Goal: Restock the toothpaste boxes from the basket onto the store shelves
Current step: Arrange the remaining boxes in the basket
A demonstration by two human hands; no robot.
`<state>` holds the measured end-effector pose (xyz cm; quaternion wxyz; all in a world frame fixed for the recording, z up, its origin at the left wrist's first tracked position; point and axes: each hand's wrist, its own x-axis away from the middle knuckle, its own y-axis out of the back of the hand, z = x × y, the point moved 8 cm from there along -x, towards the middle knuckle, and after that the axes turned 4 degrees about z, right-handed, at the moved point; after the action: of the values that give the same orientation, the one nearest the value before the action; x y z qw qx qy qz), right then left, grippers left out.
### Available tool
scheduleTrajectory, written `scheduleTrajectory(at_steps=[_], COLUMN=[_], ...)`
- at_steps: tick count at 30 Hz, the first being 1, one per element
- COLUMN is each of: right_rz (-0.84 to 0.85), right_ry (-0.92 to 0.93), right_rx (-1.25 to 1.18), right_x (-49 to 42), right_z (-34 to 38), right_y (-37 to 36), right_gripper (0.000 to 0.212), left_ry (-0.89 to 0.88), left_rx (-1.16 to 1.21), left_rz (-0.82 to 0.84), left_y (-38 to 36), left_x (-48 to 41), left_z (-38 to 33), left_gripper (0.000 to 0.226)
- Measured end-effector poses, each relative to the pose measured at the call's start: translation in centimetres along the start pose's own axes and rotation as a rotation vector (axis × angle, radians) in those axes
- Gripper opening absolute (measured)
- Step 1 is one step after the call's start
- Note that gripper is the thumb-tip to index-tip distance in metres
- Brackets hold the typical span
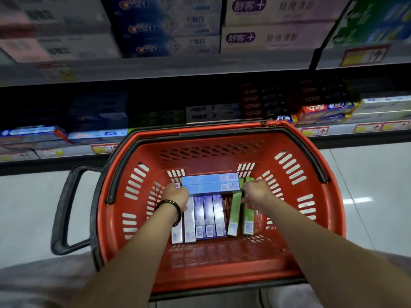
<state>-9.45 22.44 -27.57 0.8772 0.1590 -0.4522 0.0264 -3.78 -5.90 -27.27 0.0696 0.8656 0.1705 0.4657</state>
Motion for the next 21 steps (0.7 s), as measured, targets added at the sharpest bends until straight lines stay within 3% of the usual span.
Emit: scheduleTrajectory(at_steps=[16, 21], right_rz=[0.105, 0.109], right_ry=[-0.023, -0.019], right_rx=[-0.056, -0.058], right_x=[-0.3, 0.3], right_z=[0.3, 0.5], right_y=[-1.7, -1.7], right_gripper=[0.037, 0.031], left_ry=[0.127, 0.138], left_rx=[0.230, 0.241], left_rz=[0.075, 0.048], left_y=[-1.9, -1.7], left_x=[0.3, 0.8], left_z=[0.4, 0.2], left_gripper=[0.054, 0.053])
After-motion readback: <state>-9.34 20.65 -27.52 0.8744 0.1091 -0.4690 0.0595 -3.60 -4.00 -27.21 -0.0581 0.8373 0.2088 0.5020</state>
